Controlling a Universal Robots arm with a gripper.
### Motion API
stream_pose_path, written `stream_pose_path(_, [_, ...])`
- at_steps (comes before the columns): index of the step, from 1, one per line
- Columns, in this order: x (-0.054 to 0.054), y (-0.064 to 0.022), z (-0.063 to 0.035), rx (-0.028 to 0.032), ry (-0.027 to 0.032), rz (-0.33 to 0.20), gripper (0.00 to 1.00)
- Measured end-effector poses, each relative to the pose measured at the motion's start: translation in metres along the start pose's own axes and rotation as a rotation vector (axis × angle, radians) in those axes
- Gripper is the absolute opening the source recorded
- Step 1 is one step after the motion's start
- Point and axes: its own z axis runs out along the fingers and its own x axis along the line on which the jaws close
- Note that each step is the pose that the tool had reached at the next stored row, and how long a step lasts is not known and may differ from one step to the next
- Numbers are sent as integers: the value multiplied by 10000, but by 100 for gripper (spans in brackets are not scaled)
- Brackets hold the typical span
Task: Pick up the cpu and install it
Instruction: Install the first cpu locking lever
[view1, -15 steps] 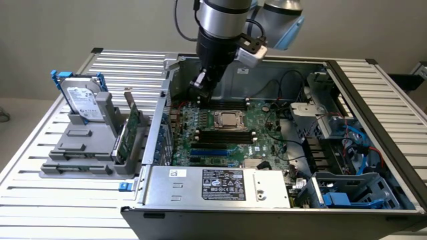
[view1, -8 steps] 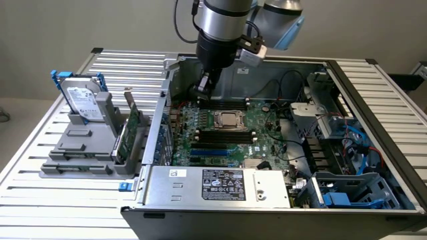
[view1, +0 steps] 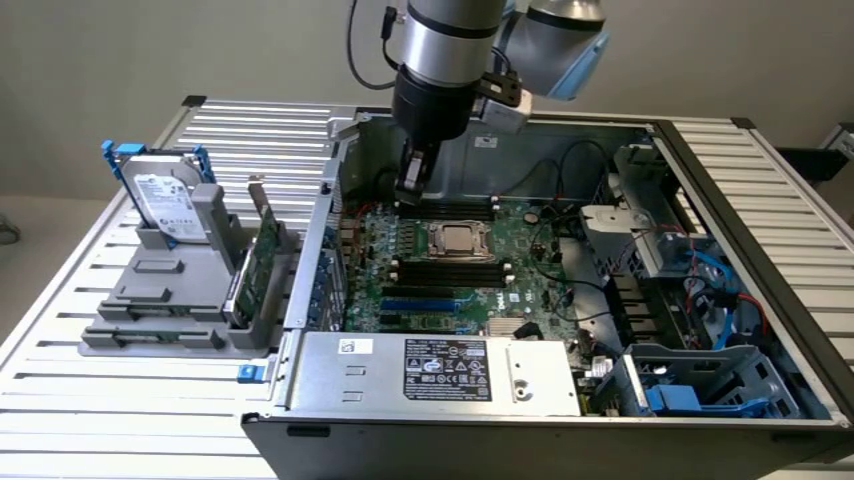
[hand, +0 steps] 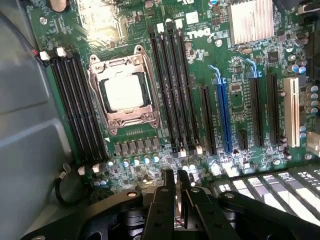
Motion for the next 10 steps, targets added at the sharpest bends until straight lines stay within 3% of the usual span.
stream_pose_path(4, [0,4,18,8,-102,-669,17])
stream_pose_path(10, [0,4,18,7,-104,-674,17])
